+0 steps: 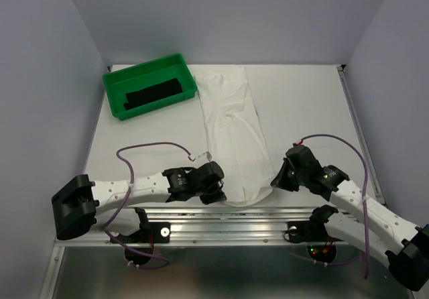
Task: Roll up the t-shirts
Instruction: Roll the T-shirt to the center of the board.
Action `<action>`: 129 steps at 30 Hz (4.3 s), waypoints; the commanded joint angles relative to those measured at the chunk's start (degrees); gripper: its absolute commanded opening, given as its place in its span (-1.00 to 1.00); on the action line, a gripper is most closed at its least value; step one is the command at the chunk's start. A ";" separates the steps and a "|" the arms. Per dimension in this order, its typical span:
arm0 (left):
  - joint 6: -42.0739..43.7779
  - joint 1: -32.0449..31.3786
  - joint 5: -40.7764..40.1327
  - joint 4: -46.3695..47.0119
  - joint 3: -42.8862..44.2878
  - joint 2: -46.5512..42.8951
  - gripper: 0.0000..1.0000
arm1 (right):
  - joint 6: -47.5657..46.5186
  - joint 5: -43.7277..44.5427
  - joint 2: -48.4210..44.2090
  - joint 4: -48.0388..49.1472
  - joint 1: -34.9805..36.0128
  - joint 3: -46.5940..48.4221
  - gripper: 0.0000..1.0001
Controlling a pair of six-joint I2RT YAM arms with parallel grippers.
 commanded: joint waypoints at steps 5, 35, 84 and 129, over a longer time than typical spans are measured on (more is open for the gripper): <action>1.86 3.85 -2.80 -2.39 5.77 -0.24 -1.00 | -1.71 4.62 0.94 -0.35 0.26 6.14 -0.99; 2.83 13.17 1.69 1.83 2.52 2.48 -1.00 | -2.15 11.48 14.03 8.08 0.26 11.24 -0.99; 13.29 8.43 -7.99 -4.34 14.48 6.53 -0.59 | -2.59 9.91 12.28 8.00 0.79 9.23 -0.54; 20.76 16.68 -1.57 7.45 5.24 20.68 -1.00 | -5.68 18.42 35.31 15.92 0.44 7.30 -0.99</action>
